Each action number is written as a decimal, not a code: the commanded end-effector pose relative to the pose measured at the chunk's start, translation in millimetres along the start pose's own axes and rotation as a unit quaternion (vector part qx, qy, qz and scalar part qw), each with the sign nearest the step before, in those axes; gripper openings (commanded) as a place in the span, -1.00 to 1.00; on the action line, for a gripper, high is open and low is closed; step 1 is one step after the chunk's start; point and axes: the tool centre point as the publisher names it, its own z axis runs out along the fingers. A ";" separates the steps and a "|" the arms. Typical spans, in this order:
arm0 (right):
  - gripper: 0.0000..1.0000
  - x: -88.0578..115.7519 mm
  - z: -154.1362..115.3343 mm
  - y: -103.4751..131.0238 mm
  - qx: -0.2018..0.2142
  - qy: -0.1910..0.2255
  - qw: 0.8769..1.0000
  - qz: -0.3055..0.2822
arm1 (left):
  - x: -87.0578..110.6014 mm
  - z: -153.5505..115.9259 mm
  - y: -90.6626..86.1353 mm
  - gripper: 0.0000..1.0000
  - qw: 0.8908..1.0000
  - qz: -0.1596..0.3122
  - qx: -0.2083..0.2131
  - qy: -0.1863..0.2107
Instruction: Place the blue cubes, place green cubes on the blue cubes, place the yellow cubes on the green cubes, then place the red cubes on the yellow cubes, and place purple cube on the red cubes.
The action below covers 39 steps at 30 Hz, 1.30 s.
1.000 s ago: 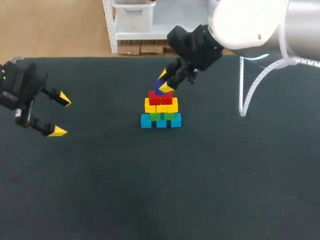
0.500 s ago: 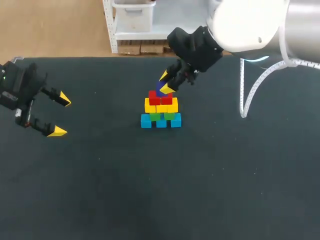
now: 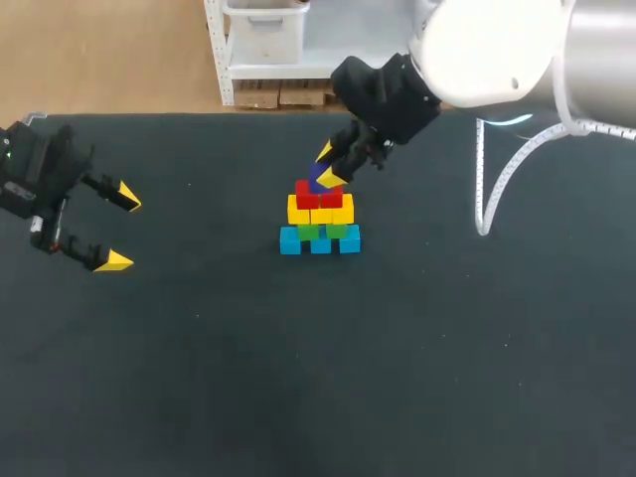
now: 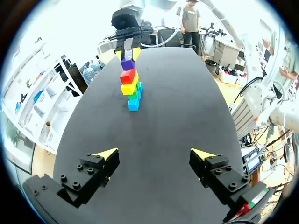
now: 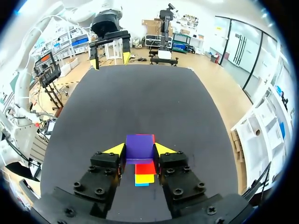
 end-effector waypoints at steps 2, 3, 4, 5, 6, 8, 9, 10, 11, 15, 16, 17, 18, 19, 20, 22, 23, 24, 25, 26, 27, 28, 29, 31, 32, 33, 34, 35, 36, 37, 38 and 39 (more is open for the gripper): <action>-1.00 -0.4 1.8 -1.8 0.000 0.000 1.000 0.001 | 1.4 0.5 -0.2 1.00 1.000 0.002 -0.001 -0.002; -1.00 -0.3 1.9 -2.1 0.000 0.000 1.000 0.001 | 1.4 0.5 -0.2 1.00 1.000 0.002 -0.001 -0.002; -0.99 -0.3 2.0 -2.3 0.000 0.001 1.000 0.001 | 1.4 0.5 -0.2 1.00 1.000 0.002 -0.001 -0.002; -0.97 -0.2 2.1 -2.5 0.000 0.001 1.000 0.001 | 1.4 0.5 -0.2 1.00 1.000 0.002 -0.001 -0.002; -0.96 -0.1 2.1 -2.9 0.000 0.001 1.000 0.001 | 1.4 0.5 -0.2 1.00 1.000 0.002 -0.001 -0.002; -0.93 0.2 2.0 -3.5 0.001 0.001 1.000 0.002 | 1.4 0.5 -0.2 1.00 1.000 0.002 -0.001 -0.002; -0.92 0.3 2.0 -3.6 0.001 0.001 1.000 0.002 | 1.4 0.5 -0.2 1.00 1.000 0.002 -0.001 -0.002; -0.92 0.3 1.9 -3.7 0.001 0.001 1.000 0.002 | 1.4 0.5 -0.2 1.00 1.000 0.002 -0.001 -0.002; -0.91 0.3 1.9 -3.9 0.001 0.001 1.000 0.002 | 1.4 0.5 -0.2 1.00 1.000 0.002 -0.001 -0.002; -0.84 0.4 2.6 -4.4 -0.001 0.001 1.000 0.002 | 1.4 0.5 -0.2 1.00 1.000 0.002 -0.001 -0.002; -0.81 0.4 2.9 -4.5 -0.001 0.001 1.000 0.002 | 1.4 0.5 -0.2 1.00 1.000 0.002 -0.001 -0.002; -0.76 0.4 3.1 -4.7 -0.001 0.002 1.000 0.002 | 1.4 0.5 -0.2 1.00 1.000 0.002 -0.001 -0.002; -0.69 0.4 3.2 -4.8 -0.001 0.002 1.000 0.002 | 1.4 0.5 -0.2 1.00 1.000 0.002 -0.001 -0.002; -0.62 0.6 3.3 -5.1 0.000 0.002 1.000 0.002 | 1.4 0.5 -0.2 1.00 1.000 0.002 -0.001 -0.002; -0.53 0.8 3.4 -5.3 0.000 0.002 1.000 0.003 | 1.4 0.5 -0.2 1.00 1.000 0.002 -0.001 -0.002; -0.47 0.9 3.6 -5.6 0.000 0.002 1.000 0.003 | 1.4 0.5 -0.2 1.00 1.000 0.002 -0.001 -0.002; -0.44 0.9 3.6 -5.8 0.000 0.002 1.000 0.003 | 1.4 0.5 -0.2 1.00 1.000 0.002 -0.001 -0.002; -0.40 0.9 3.7 -6.0 0.000 0.001 1.000 0.003 | 1.4 0.5 -0.2 1.00 1.000 0.002 -0.001 -0.002; -0.40 0.9 3.7 -6.1 0.000 0.001 1.000 0.003 | 1.4 0.5 -0.2 1.00 1.000 0.002 -0.001 -0.002; -0.39 0.9 3.8 -6.1 0.000 0.001 1.000 0.003 | 1.4 0.5 -0.2 1.00 1.000 0.002 -0.001 -0.002; -0.38 0.9 3.8 -6.3 0.000 0.001 1.000 0.003 | 1.4 0.5 -0.2 1.00 1.000 0.002 -0.001 -0.002; -0.36 0.9 3.9 -6.4 0.000 0.001 1.000 0.003 | 1.4 0.5 -0.2 1.00 1.000 0.002 -0.001 -0.002; -0.32 1.0 4.0 -6.5 -0.001 0.001 1.000 0.003 | 1.4 0.5 -0.2 1.00 1.000 0.002 -0.001 -0.002; -0.30 1.2 4.2 -6.6 -0.002 0.001 1.000 0.003 | 1.4 0.5 -0.2 1.00 1.000 0.002 -0.001 -0.002; -0.29 1.2 4.2 -6.7 -0.002 0.001 1.000 0.003 | 1.4 0.5 -0.2 1.00 1.000 0.002 -0.001 -0.002; -0.27 1.2 4.3 -6.7 -0.002 0.000 1.000 0.003 | 1.4 0.5 -0.2 1.00 1.000 0.002 -0.001 -0.002; -0.23 1.2 4.3 -6.8 -0.002 0.000 1.000 0.003 | 1.4 0.5 -0.2 1.00 1.000 0.002 -0.001 -0.002; -0.18 1.2 4.3 -6.8 -0.002 0.000 1.000 0.003 | 1.4 0.5 -0.2 1.00 1.000 0.002 -0.001 -0.002; -0.12 1.2 4.2 -6.9 -0.002 0.001 1.000 0.003 | 1.4 0.5 -0.2 1.00 1.000 0.002 -0.001 -0.002; -0.09 1.2 4.2 -7.0 -0.002 0.001 1.000 0.003 | 1.4 0.5 -0.2 1.00 1.000 0.002 -0.001 -0.002; -0.07 1.4 4.1 -7.2 -0.002 0.001 1.000 0.003 | 1.4 0.5 -0.2 1.00 1.000 0.002 -0.001 -0.002; -0.04 1.5 4.0 -7.3 -0.002 0.000 1.000 0.004 | 1.4 0.5 -0.2 1.00 1.000 0.002 -0.001 -0.002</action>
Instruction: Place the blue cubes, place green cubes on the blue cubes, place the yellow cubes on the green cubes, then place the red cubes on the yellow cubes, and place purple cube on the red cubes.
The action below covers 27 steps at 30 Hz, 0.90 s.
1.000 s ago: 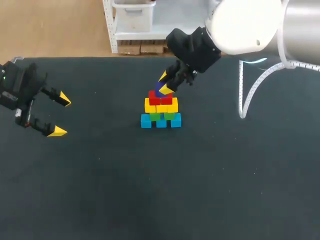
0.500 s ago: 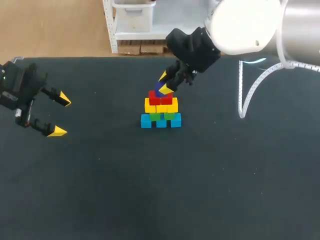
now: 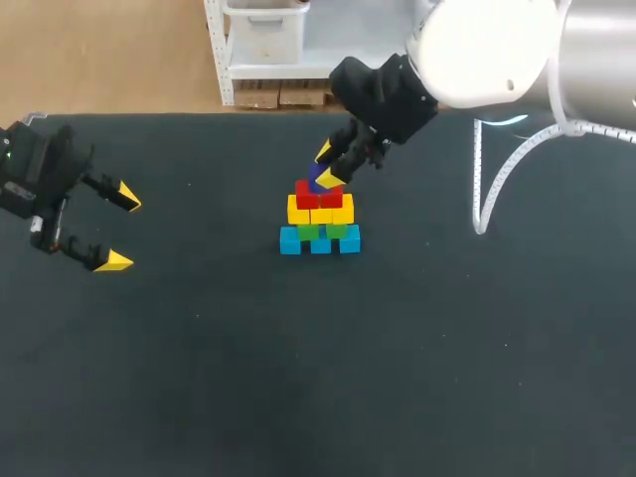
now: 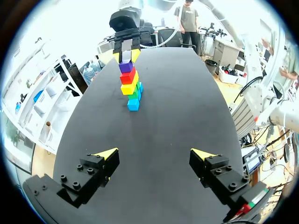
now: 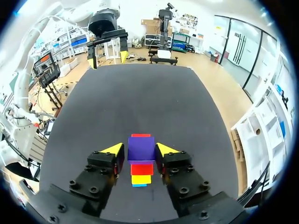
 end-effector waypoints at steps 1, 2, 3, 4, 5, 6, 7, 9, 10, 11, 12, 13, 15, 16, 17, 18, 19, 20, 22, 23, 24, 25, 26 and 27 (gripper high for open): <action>0.07 0.3 0.2 -1.8 -0.002 -0.001 1.000 0.001 | 1.4 0.5 -0.2 1.00 1.000 0.002 -0.001 -0.002; 0.25 0.3 0.2 -1.9 -0.002 -0.001 1.000 0.001 | 1.4 0.5 -0.2 1.00 1.000 0.002 -0.001 -0.002; 0.30 0.3 0.2 -1.9 -0.002 -0.001 1.000 0.001 | 1.4 0.5 -0.2 1.00 1.000 0.002 -0.001 -0.002; 0.33 0.4 0.2 -2.0 -0.002 -0.001 1.000 0.001 | 1.4 0.5 -0.2 1.00 1.000 0.002 -0.001 -0.002; 0.49 0.4 0.1 -2.0 -0.002 -0.001 1.000 0.000 | 1.4 0.5 -0.2 1.00 1.000 0.002 -0.001 -0.002; 0.65 0.3 -0.4 -2.0 -0.001 -0.001 1.000 0.000 | 1.4 0.5 -0.2 1.00 1.000 0.002 -0.001 -0.002; 0.81 0.2 -1.0 -2.0 -0.001 -0.001 1.000 0.000 | 1.4 0.5 -0.2 1.00 1.000 0.002 -0.001 -0.002; 1.00 -0.5 -3.1 -1.5 0.000 -0.003 1.000 0.000 | 1.4 0.5 -0.2 1.00 1.000 0.002 -0.001 -0.002; 1.00 -0.9 -4.6 -1.3 0.002 -0.003 1.000 -0.001 | 1.4 0.5 -0.2 1.00 1.000 0.002 -0.001 -0.002; 1.00 -1.1 -6.6 -1.0 0.003 -0.004 1.000 -0.001 | 1.4 0.5 -0.2 1.00 1.000 0.002 -0.001 -0.002; 1.00 -1.0 -8.9 -0.6 0.005 -0.006 1.000 -0.001 | 1.4 0.5 -0.2 1.00 1.000 0.002 -0.001 -0.002; 1.00 -0.4 -11.5 -0.1 0.004 -0.013 1.000 -0.001 | 1.4 0.5 -0.2 1.00 1.000 0.002 -0.001 -0.002; 1.00 3.6 -16.4 0.8 -0.011 -0.036 0.999 0.003 | 1.4 0.5 -0.2 1.00 1.000 0.002 -0.001 -0.002; 1.00 7.9 -18.7 0.8 -0.025 -0.058 0.998 0.011 | 1.4 0.5 -0.2 1.00 1.000 0.002 -0.001 -0.002; 1.00 11.4 -20.5 0.6 -0.034 -0.069 0.997 0.014 | 1.4 0.5 -0.2 1.00 1.000 0.002 -0.001 -0.002; 1.00 14.9 -21.9 0.8 -0.040 -0.073 0.996 0.015 | 1.4 0.5 -0.2 1.00 1.000 0.002 -0.001 -0.002; 1.00 19.1 -23.9 0.8 -0.042 -0.078 0.996 0.022 | 1.4 0.5 -0.2 1.00 1.000 0.002 -0.001 -0.002; 1.00 21.8 -25.7 1.3 -0.043 -0.082 0.995 0.024 | 1.4 0.5 -0.2 1.00 1.000 0.002 -0.001 -0.002; 1.00 21.8 -25.7 1.3 -0.043 -0.082 0.995 0.024 | 1.4 0.5 -0.2 1.00 1.000 0.002 -0.001 -0.002; 1.00 21.8 -25.7 1.3 -0.043 -0.082 0.995 0.024 | 1.4 0.5 -0.2 1.00 1.000 0.002 -0.001 -0.002; 1.00 21.8 -25.7 1.3 -0.043 -0.082 0.995 0.024 | 1.4 0.5 -0.2 1.00 1.000 0.002 -0.001 -0.002; 1.00 21.8 -25.7 1.3 -0.043 -0.082 0.995 0.024 | 1.4 0.5 -0.2 1.00 1.000 0.002 -0.001 -0.002; 1.00 21.8 -25.7 1.3 -0.043 -0.082 0.995 0.024 | 1.4 0.5 -0.2 1.00 1.000 0.002 -0.001 -0.002; 1.00 21.8 -25.7 1.3 -0.043 -0.082 0.995 0.024 | 1.4 0.5 -0.2 1.00 1.000 0.002 -0.001 -0.002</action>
